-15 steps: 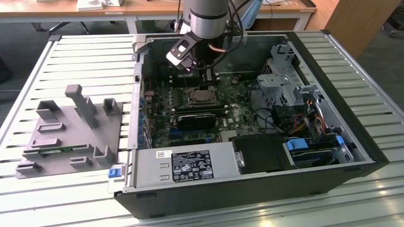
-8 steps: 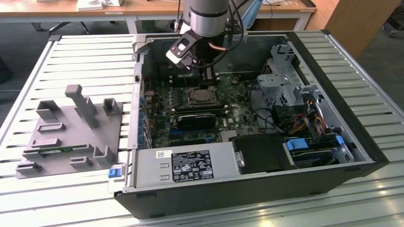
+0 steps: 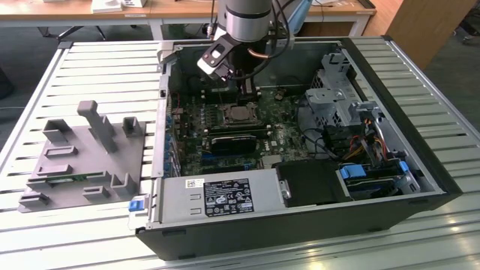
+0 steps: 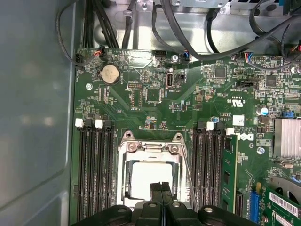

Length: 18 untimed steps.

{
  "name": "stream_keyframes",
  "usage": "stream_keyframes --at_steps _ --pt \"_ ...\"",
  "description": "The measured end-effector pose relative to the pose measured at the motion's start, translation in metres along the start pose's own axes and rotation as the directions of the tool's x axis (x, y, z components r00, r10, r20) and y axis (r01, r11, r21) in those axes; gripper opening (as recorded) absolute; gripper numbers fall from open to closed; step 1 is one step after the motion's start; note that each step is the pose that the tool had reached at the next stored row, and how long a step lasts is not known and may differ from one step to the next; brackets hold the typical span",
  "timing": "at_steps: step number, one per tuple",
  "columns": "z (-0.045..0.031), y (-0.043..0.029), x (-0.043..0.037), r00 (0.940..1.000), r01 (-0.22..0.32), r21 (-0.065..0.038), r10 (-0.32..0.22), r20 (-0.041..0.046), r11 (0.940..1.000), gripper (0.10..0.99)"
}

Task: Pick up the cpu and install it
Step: 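Install the first cpu locking lever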

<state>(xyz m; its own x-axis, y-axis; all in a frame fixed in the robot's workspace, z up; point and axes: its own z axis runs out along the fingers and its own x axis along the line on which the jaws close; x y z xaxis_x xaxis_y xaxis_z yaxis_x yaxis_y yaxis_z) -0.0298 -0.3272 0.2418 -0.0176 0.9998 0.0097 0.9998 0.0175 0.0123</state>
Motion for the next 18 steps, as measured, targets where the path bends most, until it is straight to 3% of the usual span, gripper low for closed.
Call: stream_keyframes --at_steps 18 --pt "-0.006 0.0001 0.0 1.0 0.0 0.0 0.0 0.0 1.0 0.106"
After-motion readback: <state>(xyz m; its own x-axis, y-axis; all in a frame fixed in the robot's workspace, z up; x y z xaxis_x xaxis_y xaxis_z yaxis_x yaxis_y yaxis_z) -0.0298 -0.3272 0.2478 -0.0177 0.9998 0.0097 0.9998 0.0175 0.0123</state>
